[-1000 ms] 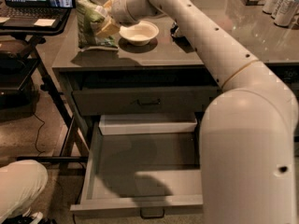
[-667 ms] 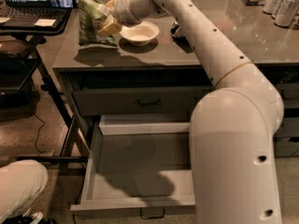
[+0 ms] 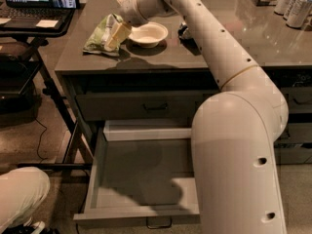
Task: Pick green jalapeno chip bag from middle drawer and place on counter
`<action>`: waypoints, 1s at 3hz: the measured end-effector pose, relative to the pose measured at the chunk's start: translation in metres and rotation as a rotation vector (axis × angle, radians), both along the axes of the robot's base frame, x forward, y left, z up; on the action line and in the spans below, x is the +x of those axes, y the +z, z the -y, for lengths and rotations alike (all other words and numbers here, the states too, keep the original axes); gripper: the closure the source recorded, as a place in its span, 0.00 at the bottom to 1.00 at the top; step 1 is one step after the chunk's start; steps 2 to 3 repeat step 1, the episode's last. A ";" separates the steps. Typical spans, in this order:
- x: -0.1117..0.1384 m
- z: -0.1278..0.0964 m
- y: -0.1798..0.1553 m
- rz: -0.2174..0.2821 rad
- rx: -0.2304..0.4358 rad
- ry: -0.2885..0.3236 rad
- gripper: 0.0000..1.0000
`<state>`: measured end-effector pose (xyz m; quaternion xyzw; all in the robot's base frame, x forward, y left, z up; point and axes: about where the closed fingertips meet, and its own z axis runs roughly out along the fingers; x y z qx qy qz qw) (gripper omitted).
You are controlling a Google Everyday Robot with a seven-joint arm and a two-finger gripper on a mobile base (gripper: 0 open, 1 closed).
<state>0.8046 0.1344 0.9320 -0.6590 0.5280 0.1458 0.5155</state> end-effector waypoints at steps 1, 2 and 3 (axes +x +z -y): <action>0.000 0.000 0.000 0.000 0.000 0.000 0.00; 0.000 0.000 0.000 0.000 0.000 0.000 0.00; 0.000 0.000 0.000 0.000 0.000 0.000 0.00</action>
Offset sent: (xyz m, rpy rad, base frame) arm 0.0000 0.0000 0.0000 0.0000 0.0000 0.0000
